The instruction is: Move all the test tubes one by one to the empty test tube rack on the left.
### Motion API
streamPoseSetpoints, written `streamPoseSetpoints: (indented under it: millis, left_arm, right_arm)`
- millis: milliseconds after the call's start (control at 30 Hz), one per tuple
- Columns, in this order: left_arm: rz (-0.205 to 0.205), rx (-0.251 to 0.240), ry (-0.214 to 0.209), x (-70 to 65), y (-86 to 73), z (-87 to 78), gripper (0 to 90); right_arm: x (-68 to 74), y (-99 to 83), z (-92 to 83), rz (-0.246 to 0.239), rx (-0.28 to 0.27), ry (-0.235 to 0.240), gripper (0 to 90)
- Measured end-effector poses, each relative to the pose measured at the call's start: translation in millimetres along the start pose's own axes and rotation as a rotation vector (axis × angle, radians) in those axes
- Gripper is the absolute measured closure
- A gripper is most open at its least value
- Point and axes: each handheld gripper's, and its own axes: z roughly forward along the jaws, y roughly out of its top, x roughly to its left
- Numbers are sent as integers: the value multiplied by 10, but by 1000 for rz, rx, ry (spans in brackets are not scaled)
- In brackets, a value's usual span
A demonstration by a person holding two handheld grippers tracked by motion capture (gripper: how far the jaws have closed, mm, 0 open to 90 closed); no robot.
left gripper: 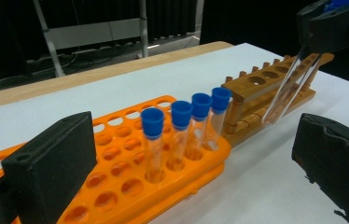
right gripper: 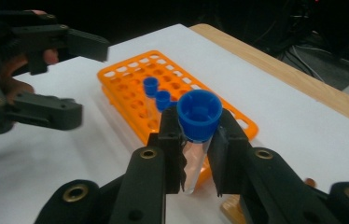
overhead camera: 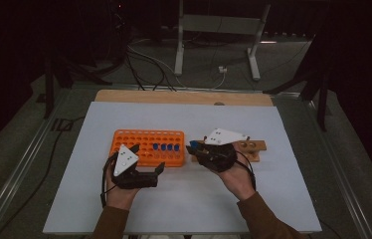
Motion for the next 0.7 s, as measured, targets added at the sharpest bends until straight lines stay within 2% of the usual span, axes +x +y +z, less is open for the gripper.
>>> streamPoseSetpoints:
  millis: [333,433,533,600,700]
  left_arm:
    - [23,-3,-43,-153,48,60,50]
    - [39,-1,-40,-198,56,72,91]
    - [39,-6,-40,-225,60,81,167]
    - [38,-6,-43,-237,60,90,183]
    - [41,-4,-41,-257,58,97,273]
  right_arm:
    - [141,68,79,-5,1,49,770]
    - [187,90,105,-7,1,63,769]
    - [229,106,139,-12,3,76,770]
    - [257,115,167,-15,3,83,769]
    - [298,127,205,-17,6,94,770]
